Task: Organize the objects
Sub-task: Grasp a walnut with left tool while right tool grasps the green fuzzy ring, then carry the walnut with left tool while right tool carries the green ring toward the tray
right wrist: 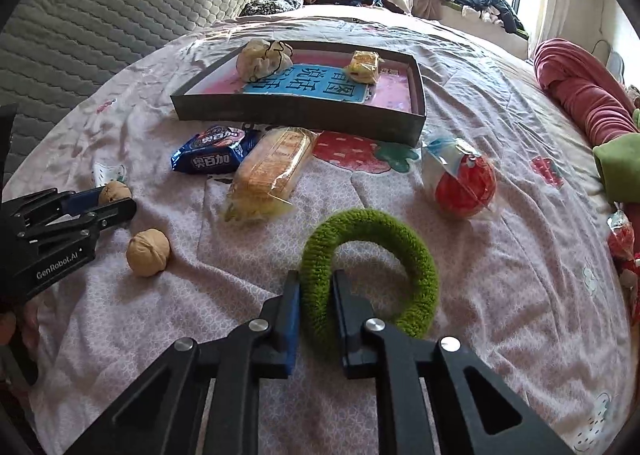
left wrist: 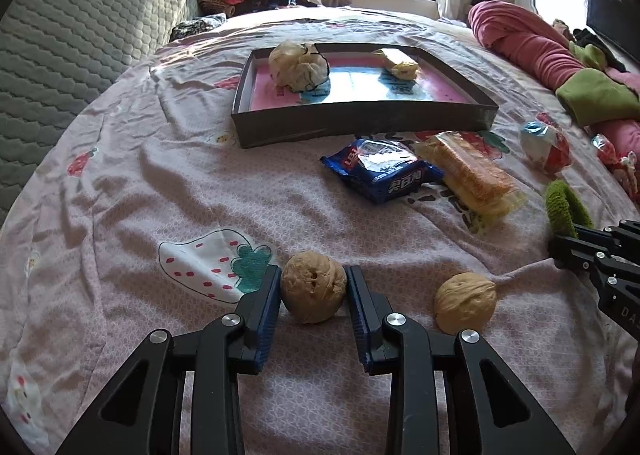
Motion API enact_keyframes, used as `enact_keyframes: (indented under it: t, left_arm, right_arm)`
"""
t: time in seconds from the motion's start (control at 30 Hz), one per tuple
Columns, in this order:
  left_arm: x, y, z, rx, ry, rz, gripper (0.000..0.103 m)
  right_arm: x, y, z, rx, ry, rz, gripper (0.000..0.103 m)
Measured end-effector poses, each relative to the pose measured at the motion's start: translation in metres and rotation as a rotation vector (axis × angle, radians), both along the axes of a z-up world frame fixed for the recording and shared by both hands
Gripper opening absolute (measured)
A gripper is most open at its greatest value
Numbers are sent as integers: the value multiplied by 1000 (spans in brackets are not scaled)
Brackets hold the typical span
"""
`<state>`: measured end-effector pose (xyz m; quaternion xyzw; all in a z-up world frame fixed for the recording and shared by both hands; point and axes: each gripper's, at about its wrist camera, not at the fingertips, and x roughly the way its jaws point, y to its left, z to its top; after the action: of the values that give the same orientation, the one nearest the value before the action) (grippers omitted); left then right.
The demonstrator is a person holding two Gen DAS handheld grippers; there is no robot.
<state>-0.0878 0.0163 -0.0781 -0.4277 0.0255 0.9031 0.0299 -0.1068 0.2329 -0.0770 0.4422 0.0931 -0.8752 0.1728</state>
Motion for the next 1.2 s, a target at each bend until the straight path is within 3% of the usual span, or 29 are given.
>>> enact_keyframes:
  t: [0.37,1.2]
  left_arm:
    - [3,1,24,5,32,23,33]
    - [-4,-1,118,27,145,53,34]
  right_arm:
    - [11,-6,20,-23,18,15,14]
    - [19,-33,115,-69,168,28,14]
